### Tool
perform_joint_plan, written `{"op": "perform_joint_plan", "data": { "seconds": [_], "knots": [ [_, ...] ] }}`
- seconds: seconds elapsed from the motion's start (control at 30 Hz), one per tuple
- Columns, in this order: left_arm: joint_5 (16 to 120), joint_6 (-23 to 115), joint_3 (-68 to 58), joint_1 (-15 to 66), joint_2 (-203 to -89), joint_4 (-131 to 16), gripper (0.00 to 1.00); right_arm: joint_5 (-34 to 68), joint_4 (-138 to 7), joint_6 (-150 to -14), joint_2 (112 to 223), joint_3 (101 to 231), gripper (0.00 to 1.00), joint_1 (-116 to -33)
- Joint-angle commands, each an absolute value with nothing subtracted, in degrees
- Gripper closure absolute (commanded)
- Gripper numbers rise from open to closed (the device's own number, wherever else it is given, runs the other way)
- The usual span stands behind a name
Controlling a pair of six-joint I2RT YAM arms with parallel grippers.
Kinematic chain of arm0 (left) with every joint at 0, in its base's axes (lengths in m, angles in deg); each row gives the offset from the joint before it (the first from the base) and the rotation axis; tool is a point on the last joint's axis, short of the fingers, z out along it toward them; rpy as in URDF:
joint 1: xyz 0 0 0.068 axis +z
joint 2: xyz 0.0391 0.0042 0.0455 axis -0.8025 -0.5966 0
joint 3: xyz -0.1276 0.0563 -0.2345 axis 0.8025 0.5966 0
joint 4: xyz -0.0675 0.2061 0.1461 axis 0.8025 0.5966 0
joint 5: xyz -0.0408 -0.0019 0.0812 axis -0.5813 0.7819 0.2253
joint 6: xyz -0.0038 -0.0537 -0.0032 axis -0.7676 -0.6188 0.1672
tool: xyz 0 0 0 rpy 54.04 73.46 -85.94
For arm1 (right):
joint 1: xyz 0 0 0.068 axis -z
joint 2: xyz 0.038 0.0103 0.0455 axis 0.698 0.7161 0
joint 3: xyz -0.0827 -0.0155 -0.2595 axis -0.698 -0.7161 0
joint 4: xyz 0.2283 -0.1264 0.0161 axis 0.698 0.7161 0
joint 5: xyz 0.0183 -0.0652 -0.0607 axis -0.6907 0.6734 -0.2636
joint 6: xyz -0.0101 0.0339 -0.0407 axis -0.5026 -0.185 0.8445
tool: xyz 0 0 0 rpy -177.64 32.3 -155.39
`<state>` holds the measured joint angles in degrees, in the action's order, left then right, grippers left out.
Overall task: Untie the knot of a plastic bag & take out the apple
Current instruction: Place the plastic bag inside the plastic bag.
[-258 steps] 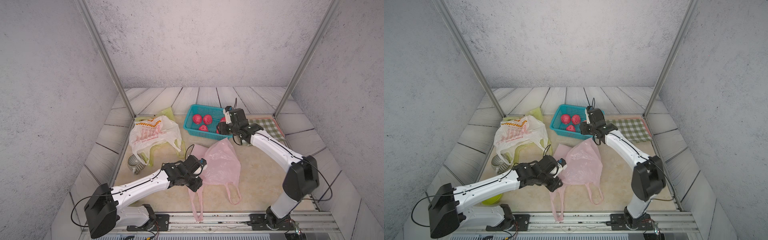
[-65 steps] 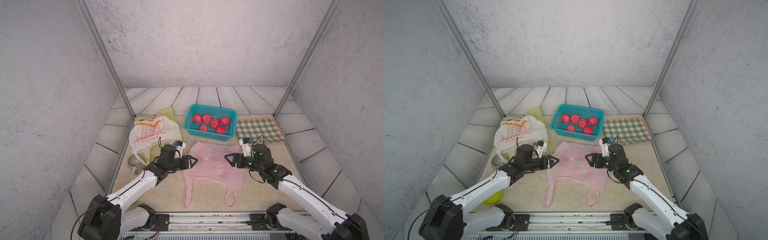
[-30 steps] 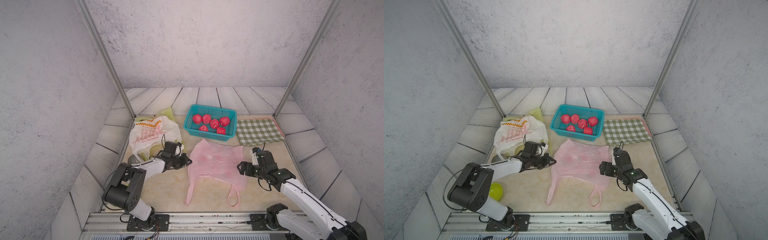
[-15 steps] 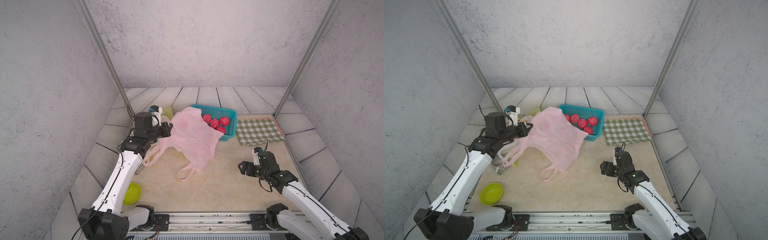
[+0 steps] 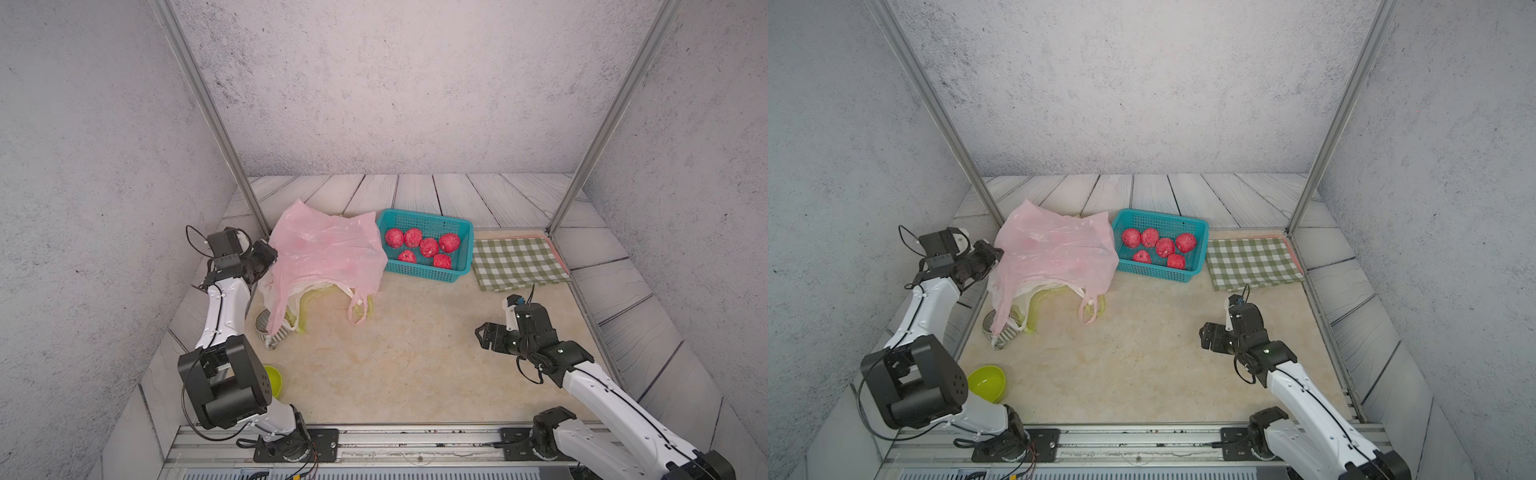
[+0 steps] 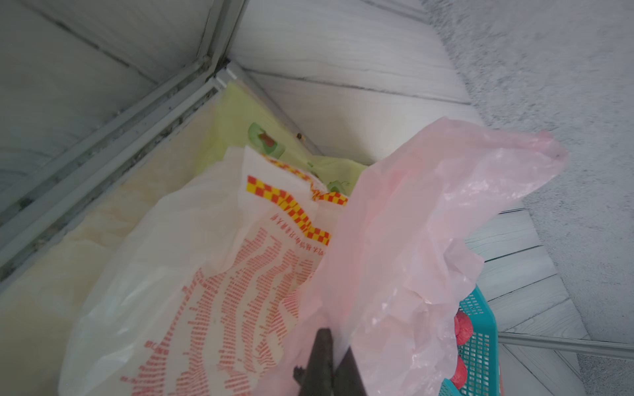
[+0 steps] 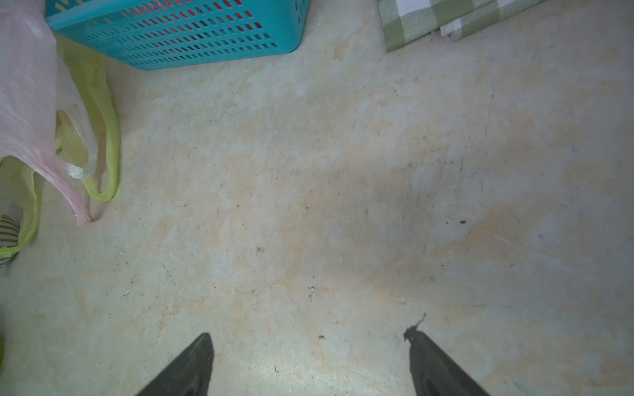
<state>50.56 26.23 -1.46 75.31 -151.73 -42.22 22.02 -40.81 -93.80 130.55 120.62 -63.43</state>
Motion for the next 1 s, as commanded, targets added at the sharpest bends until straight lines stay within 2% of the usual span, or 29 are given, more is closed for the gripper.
{"op": "perform_joint_plan", "data": {
  "seconds": [0.0, 0.1, 0.37, 0.4, 0.47, 0.5, 0.53, 0.7, 0.8, 0.87, 0.97],
  "knots": [
    [46.0, 21.7, 1.2, 77.8, -152.7, -49.2, 1.00, 21.3, -42.1, -93.9, 131.3, 119.6, 0.11, -63.2],
    [44.3, 21.1, 1.5, 78.9, -154.4, -49.6, 0.99, 21.0, -43.0, -93.9, 132.7, 119.9, 0.11, -63.3],
    [49.7, 18.8, 5.5, 83.2, -151.8, -48.4, 0.91, 23.8, -40.5, -91.5, 134.8, 125.0, 0.10, -63.2],
    [49.6, 18.8, 6.1, 83.2, -150.7, -49.0, 0.83, 25.0, -39.9, -91.1, 135.0, 126.1, 0.10, -63.1],
    [49.1, 18.6, 6.8, 82.8, -148.0, -49.3, 0.54, 27.9, -39.3, -90.2, 135.3, 128.0, 0.06, -62.9],
    [49.6, 19.0, 7.2, 82.7, -146.0, -48.6, 0.17, 29.5, -38.9, -89.7, 135.4, 129.0, 0.03, -62.9],
    [50.2, 19.3, 8.1, 82.6, -143.3, -48.0, 0.01, 31.3, -38.3, -89.4, 135.6, 130.2, 0.01, -62.8],
    [50.2, 18.5, 13.1, 82.3, -129.0, -47.8, 0.01, 40.4, -36.5, -89.9, 133.7, 134.3, 0.01, -62.6],
    [47.2, 19.1, 15.6, 80.2, -120.4, -49.5, 0.01, 49.8, -40.1, -88.6, 129.8, 132.6, 0.01, -62.6],
    [46.7, 21.2, 17.9, 77.1, -116.3, -51.0, 0.01, 57.1, -48.8, -82.9, 126.0, 126.8, 0.01, -62.6],
    [54.5, 28.8, 22.3, 69.1, -112.5, -49.3, 0.01, 61.9, -69.4, -68.3, 119.3, 114.1, 0.01, -62.5]
  ]
}}
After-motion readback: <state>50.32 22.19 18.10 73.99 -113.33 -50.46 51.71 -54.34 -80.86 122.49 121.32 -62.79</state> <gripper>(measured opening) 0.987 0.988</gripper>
